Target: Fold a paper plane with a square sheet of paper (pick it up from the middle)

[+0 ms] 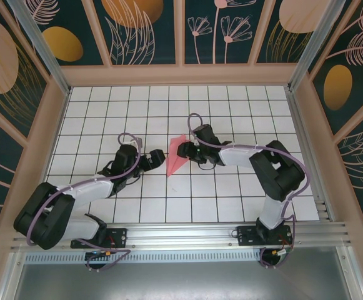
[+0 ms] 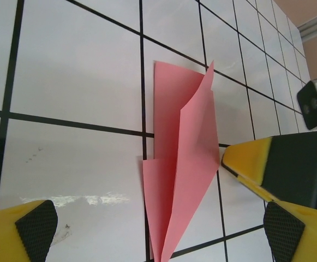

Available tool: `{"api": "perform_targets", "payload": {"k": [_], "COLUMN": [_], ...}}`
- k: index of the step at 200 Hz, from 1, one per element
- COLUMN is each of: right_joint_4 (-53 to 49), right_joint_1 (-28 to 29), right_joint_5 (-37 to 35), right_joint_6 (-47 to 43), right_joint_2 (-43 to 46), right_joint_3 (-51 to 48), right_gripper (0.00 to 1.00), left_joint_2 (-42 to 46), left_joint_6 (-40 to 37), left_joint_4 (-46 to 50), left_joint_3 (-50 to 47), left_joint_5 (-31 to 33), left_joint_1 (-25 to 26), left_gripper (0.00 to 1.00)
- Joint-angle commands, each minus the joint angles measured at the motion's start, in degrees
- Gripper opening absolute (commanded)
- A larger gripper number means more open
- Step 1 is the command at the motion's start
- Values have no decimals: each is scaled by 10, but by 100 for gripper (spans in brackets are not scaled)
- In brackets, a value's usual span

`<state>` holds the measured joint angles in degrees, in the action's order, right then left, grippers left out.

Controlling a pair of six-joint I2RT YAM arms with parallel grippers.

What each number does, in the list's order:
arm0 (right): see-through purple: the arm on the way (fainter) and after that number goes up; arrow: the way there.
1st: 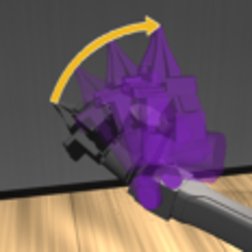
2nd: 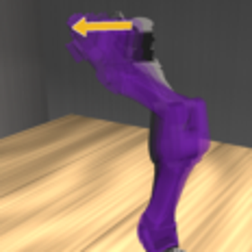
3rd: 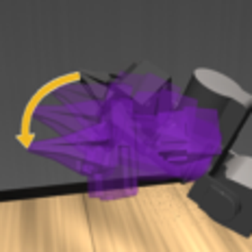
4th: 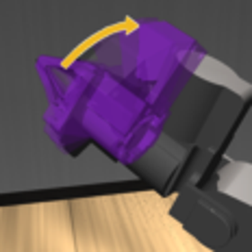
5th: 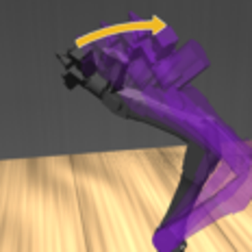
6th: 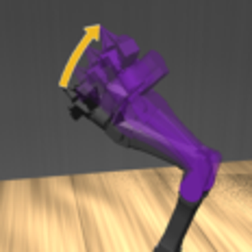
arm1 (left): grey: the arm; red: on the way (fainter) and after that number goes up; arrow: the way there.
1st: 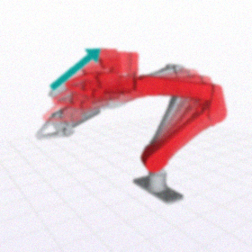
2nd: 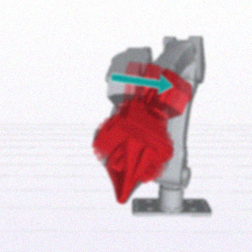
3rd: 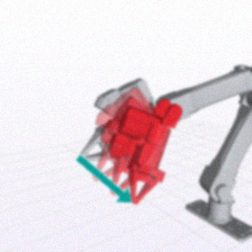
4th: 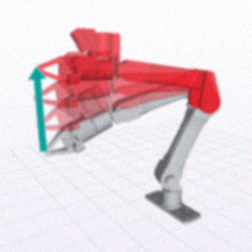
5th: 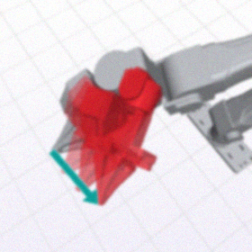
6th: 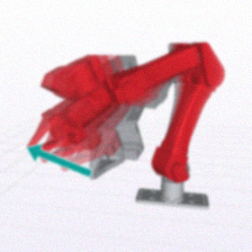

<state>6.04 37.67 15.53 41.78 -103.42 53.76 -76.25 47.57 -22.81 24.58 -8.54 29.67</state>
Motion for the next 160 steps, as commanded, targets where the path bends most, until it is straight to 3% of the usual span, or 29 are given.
{"api": "perform_targets", "payload": {"k": [1, 42, 131, 160], "right_joint_4": [31, 36, 53, 83], "right_joint_1": [2, 2, 2, 1], "right_joint_5": [31, 53, 83, 91], "right_joint_6": [12, 6, 1, 5], "right_joint_2": [-22, -56, -99, -100], "right_joint_3": [21, 50, 84, 79], "right_gripper": [51, 42, 37, 22], "left_joint_2": [-27, -56, -74, -74], "left_joint_6": [24, 40, 52, 64], "left_joint_4": [-37, -68, -87, -102], "left_joint_3": [-1, -1, -4, -12], "left_joint_5": [-25, -64, -108, -123], "left_joint_1": [-7, -16, -29, -35], "left_gripper": [99, 98, 97, 97]}}
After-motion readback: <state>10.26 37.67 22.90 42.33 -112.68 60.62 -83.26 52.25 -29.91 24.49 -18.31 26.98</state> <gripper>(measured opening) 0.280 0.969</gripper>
